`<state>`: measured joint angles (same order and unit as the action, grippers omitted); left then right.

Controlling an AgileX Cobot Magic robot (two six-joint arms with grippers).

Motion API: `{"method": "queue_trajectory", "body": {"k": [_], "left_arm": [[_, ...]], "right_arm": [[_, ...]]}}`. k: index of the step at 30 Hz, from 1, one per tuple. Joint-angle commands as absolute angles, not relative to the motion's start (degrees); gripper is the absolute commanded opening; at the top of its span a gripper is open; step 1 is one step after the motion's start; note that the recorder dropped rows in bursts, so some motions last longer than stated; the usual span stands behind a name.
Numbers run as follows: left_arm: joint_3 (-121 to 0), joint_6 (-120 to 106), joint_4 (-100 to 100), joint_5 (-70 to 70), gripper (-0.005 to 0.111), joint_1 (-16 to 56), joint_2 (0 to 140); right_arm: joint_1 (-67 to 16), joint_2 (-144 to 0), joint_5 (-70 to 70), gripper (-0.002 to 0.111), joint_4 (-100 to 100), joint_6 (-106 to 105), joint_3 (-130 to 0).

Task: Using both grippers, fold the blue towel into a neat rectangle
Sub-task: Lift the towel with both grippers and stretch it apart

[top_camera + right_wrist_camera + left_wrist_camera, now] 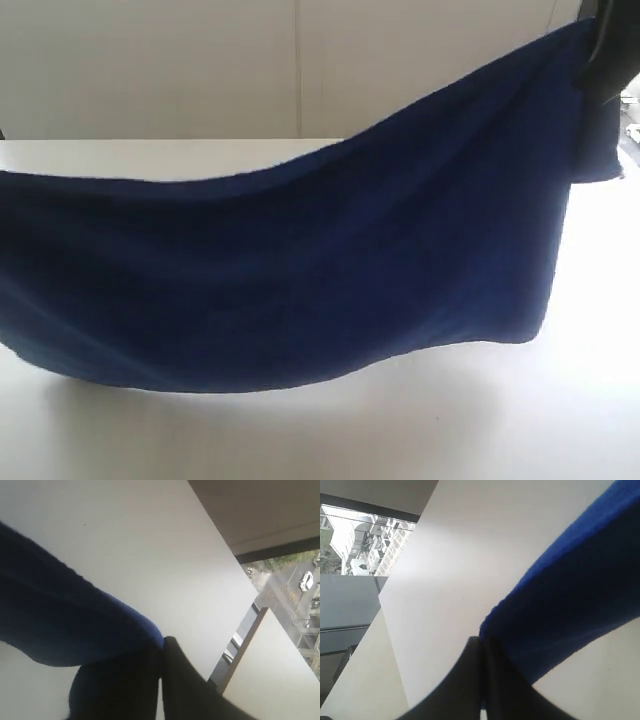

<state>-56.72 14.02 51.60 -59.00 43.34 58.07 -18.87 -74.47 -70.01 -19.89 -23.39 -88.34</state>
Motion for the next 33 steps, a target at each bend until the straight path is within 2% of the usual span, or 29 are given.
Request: {"method": "queue_trajectory", "body": {"k": [1, 9, 14, 21, 29, 33], "left_arm": [[-59.97, 8.2, 48.4, -64.44, 0.0, 43.62, 55.34], [-63.12, 4.56, 47.08, -69.44, 0.0, 43.62, 55.34], [-63.41, 2.61, 44.37, -69.66, 0.0, 43.62, 55.34], [-63.41, 1.1, 44.62, -69.96, 0.0, 43.62, 55.34], [-63.49, -1.35, 42.82, -69.96, 0.0, 43.62, 53.97], [-65.64, -1.35, 35.8, -69.96, 0.0, 43.62, 51.32]], "right_arm": [[-18.91, -72.54, -69.96, 0.0, -21.78, -17.57, -85.1], [-17.1, -72.44, -69.96, 0.0, -17.23, -16.79, -75.81], [-10.52, -72.46, -68.78, 0.0, -5.16, -21.68, -74.33], [-1.33, -72.0, -69.96, 0.0, -3.16, -25.29, -74.33], [-1.35, -65.6, -69.96, 0.0, -3.0, -25.3, -74.33], [-1.45, -60.61, -69.96, 0.0, -3.0, -23.79, -74.33]]}}
